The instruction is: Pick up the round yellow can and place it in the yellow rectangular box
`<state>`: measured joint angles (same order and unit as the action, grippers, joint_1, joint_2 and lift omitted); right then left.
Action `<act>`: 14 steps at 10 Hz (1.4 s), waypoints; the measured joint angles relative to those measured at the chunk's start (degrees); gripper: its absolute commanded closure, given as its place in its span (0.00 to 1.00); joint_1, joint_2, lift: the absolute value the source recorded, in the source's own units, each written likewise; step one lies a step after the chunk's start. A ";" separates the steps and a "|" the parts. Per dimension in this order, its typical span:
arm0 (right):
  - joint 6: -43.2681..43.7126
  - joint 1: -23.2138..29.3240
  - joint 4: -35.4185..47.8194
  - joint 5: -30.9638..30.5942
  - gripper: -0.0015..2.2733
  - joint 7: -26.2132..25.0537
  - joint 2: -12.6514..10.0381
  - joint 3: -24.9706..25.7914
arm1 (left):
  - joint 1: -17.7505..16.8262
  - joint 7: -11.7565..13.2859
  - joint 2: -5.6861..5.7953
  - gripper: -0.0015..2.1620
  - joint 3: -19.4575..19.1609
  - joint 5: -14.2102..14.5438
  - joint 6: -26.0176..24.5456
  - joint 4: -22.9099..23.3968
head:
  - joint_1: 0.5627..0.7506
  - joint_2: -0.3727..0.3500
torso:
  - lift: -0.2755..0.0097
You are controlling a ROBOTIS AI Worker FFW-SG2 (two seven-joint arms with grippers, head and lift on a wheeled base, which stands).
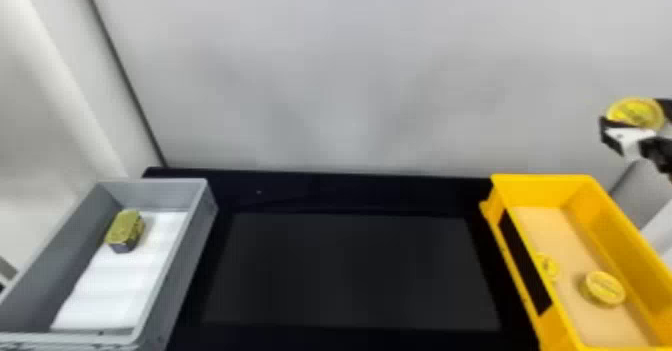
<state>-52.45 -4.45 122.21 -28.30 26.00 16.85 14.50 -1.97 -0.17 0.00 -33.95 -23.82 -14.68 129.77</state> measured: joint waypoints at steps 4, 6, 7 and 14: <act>-0.11 2.73 -5.18 6.07 0.32 -5.15 -0.16 7.17 | 0.23 0.00 0.00 0.02 -0.16 0.01 -0.01 0.27 | 0.66 0.53 | 0.77; -0.64 3.90 -8.73 8.99 0.32 -6.36 -0.16 9.06 | 0.33 0.00 0.00 0.02 -0.16 0.07 -0.01 0.42 | 0.66 0.53 | 0.77; -0.82 4.32 -10.79 10.34 0.32 -7.35 -0.16 9.42 | 0.38 0.00 0.00 0.02 -0.11 0.09 -0.01 0.48 | 0.66 0.53 | 0.77; -1.90 3.20 -22.32 15.64 0.32 -10.88 0.59 12.58 | 0.31 -0.02 0.00 0.02 -0.38 0.09 -0.39 -0.04 | 0.66 0.53 | 0.77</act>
<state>-54.36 -1.25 99.89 -12.66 15.13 17.43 27.09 -1.66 -0.19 0.00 -34.32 -23.73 -15.07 129.74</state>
